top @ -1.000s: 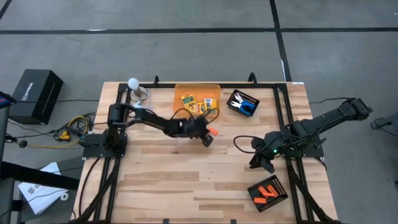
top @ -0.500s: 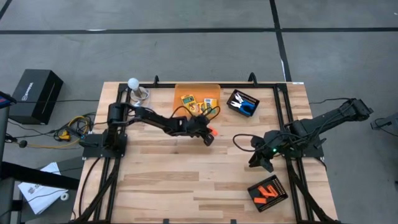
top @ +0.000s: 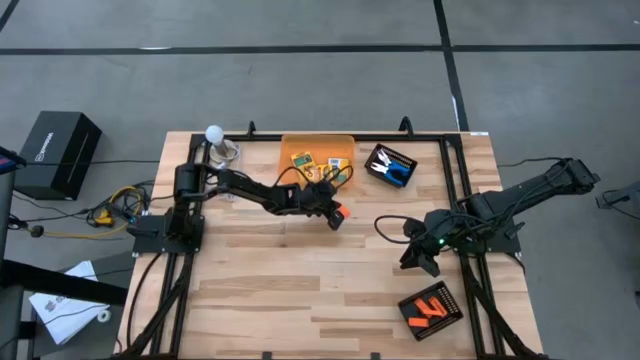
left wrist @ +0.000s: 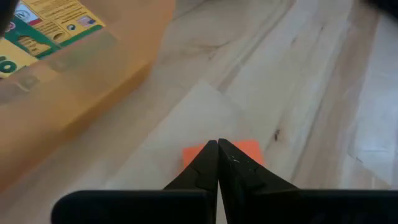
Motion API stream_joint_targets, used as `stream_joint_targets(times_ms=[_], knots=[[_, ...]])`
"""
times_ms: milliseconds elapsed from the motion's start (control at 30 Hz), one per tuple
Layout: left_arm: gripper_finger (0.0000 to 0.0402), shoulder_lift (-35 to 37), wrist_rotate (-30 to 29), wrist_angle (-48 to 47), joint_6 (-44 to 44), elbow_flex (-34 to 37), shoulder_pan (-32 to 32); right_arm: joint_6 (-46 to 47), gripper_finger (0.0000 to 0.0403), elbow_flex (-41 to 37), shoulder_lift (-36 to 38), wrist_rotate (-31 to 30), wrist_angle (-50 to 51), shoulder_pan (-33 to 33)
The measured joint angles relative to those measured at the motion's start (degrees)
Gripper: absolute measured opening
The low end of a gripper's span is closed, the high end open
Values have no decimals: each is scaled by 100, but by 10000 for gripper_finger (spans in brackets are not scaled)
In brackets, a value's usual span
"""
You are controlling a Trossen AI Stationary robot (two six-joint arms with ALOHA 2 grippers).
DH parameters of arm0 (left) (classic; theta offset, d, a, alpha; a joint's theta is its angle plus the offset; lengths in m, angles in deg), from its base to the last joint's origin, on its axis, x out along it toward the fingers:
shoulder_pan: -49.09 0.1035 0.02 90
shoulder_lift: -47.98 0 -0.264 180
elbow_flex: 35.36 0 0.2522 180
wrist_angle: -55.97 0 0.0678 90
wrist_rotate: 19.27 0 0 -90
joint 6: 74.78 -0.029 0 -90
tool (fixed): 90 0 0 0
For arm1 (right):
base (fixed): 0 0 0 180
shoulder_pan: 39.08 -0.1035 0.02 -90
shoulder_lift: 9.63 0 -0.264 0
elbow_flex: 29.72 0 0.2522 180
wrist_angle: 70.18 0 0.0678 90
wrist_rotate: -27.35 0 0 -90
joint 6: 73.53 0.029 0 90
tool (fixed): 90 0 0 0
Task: Pick & Place School Supplies
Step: Put the orange eraser into the bottom black bin
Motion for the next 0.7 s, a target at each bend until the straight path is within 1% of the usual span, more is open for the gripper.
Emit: stream_joint_targets(times_ms=[100,333,400,633,700], knots=[[0,0,12,-22,-34,0,4,0,102,0,0,1,-1,0],[0,-57,317,16,-5,85,-50,0,102,0,1,1,-3,0],[0,-57,323,-76,101,177,-66,3,102,0,1,1,-5,-1],[0,-29,445,74,456,447,-101,13,102,0,1,1,-31,-2],[0,-28,397,67,568,467,-164,13,102,0,1,1,-40,-2]])
